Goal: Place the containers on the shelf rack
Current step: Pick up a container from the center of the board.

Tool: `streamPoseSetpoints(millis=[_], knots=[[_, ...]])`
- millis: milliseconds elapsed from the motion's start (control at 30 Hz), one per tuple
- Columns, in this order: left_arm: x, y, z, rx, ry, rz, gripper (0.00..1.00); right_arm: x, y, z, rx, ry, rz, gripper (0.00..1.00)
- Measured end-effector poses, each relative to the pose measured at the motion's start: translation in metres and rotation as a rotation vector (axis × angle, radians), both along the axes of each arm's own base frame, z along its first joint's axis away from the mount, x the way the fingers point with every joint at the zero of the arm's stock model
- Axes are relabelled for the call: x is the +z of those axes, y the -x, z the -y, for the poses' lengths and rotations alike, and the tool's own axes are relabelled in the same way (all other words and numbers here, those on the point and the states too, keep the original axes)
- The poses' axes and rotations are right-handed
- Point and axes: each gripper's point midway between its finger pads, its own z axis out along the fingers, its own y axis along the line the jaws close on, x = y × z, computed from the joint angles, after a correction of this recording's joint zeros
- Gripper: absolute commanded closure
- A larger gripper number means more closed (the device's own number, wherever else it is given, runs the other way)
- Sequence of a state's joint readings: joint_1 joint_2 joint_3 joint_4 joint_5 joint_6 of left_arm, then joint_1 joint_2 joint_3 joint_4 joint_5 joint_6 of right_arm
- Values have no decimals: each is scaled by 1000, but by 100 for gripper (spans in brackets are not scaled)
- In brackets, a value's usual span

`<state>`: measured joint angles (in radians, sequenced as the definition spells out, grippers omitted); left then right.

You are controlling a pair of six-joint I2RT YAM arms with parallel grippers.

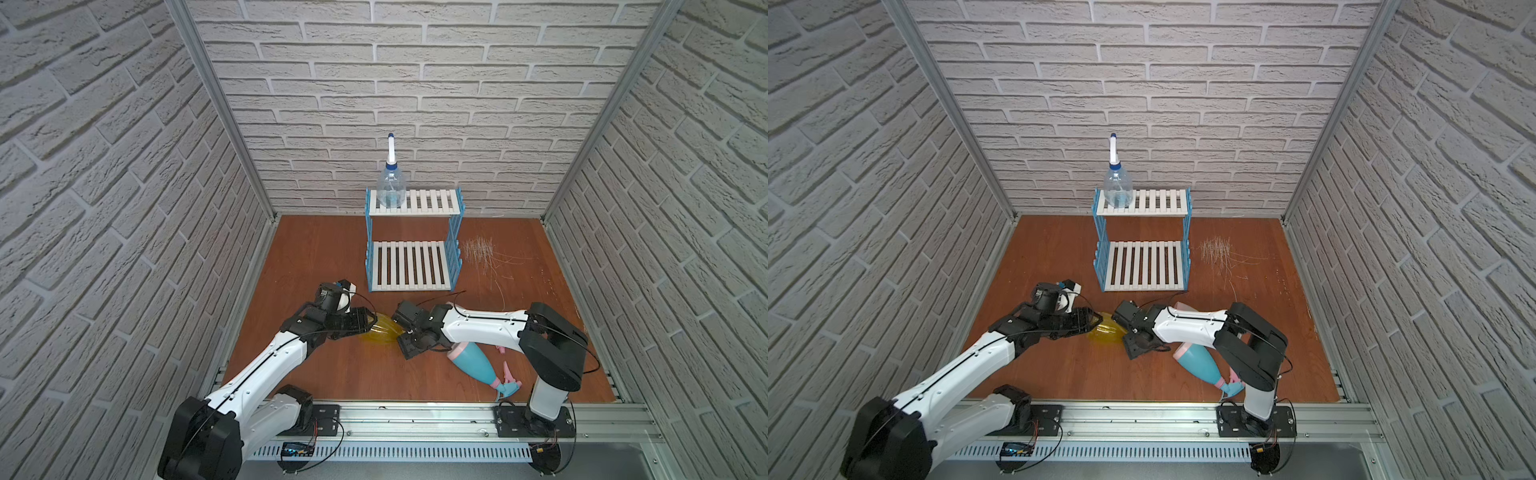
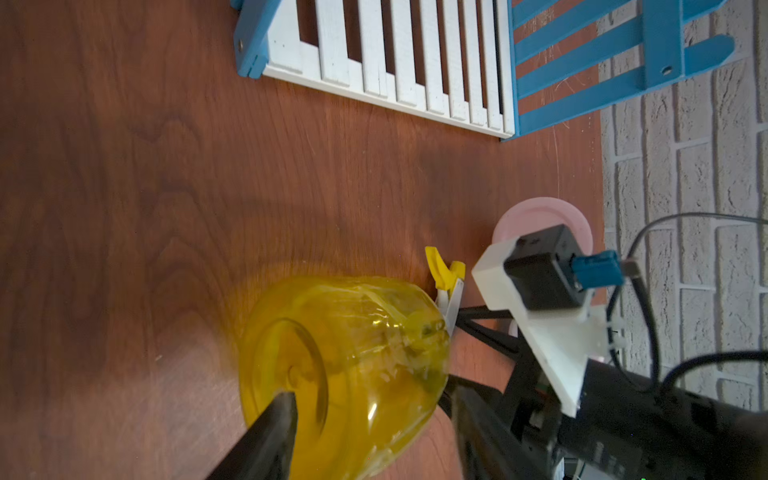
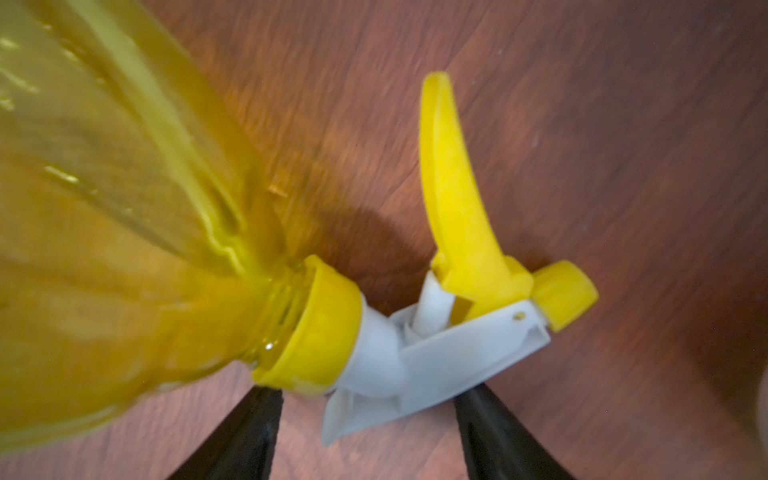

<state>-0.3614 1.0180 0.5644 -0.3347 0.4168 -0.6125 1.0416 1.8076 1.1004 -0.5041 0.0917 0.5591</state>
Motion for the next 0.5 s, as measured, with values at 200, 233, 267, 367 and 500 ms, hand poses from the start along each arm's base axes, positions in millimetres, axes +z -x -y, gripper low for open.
streamPoseSetpoints(millis=[200, 233, 267, 367, 500], knots=[[-4, 10, -3, 16, -1, -33, 35, -2, -8, 4, -2, 25, 37, 47], [-3, 10, -4, 20, -2, -34, 35, -2, -9, 5, -6, 31, 44, 49], [-2, 11, -5, 27, -4, -33, 35, -2, -10, 6, -10, 36, 50, 51], [-1, 11, -9, 49, -19, -25, 35, -2, -14, 8, -24, 47, 69, 56], [5, 10, -18, 86, -47, 13, 34, -1, -20, 12, -51, 65, 101, 64]])
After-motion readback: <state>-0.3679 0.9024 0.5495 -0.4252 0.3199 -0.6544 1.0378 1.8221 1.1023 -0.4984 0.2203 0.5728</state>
